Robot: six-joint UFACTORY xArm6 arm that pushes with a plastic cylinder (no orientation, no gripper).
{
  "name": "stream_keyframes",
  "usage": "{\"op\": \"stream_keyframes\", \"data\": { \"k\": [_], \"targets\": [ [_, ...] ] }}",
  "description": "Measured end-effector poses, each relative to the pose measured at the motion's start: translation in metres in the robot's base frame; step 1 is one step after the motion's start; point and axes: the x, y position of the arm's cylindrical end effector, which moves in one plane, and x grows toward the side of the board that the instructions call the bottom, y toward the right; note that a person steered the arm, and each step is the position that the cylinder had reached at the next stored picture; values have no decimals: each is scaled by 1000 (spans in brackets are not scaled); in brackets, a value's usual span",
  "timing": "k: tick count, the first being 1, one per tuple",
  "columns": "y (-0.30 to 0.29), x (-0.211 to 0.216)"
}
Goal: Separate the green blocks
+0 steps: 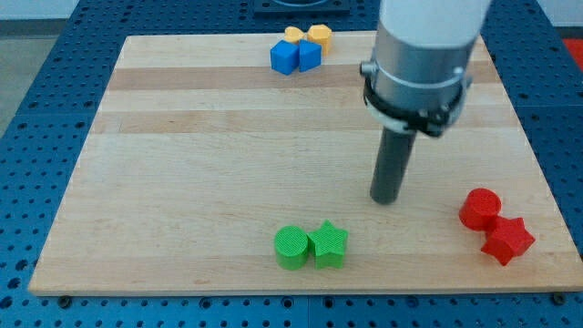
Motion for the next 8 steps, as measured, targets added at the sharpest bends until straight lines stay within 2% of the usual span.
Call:
{"op": "stream_keyframes", "data": {
  "k": [1, 2, 3, 4, 5, 6, 7, 8],
  "targets": [
    [17, 40],
    [-6, 69],
    [-84, 78],
    [-156, 60],
    [-194, 13],
    [-202, -6],
    [-202, 37],
    [-195, 38]
  ]
}}
